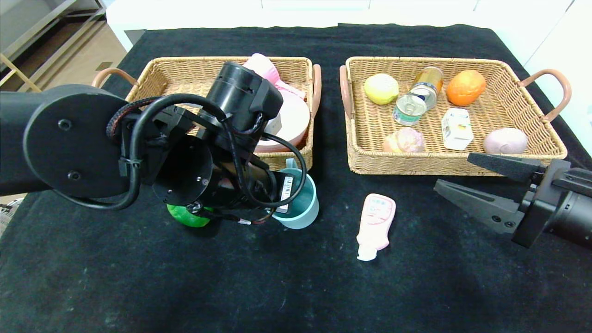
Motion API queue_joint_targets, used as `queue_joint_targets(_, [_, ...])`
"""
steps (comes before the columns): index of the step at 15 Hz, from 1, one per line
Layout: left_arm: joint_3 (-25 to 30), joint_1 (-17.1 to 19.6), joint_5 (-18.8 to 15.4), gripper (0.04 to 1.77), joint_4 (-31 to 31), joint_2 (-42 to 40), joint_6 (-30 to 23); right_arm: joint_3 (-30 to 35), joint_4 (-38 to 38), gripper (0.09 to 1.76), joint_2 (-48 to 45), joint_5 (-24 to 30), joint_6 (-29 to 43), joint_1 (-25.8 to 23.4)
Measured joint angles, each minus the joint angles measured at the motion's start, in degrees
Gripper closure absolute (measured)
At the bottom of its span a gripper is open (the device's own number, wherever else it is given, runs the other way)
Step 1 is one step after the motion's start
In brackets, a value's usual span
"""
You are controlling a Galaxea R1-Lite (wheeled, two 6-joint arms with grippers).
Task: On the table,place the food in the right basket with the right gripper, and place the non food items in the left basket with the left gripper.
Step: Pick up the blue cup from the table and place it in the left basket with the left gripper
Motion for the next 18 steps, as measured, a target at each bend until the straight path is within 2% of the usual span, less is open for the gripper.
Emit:
queue_joint_targets(10, [0.2, 0.0, 0.1, 1.63, 0.9, -1.1, 0.2, 0.0, 0.1, 0.14, 0.0, 0.0, -0.1, 0.0])
queue_joint_targets(18, [1.0, 0.6, -3.0, 1.63, 0.9, -9.4, 1.0, 0.1, 0.2, 0.14, 0.0, 0.0, -0.1, 0.1])
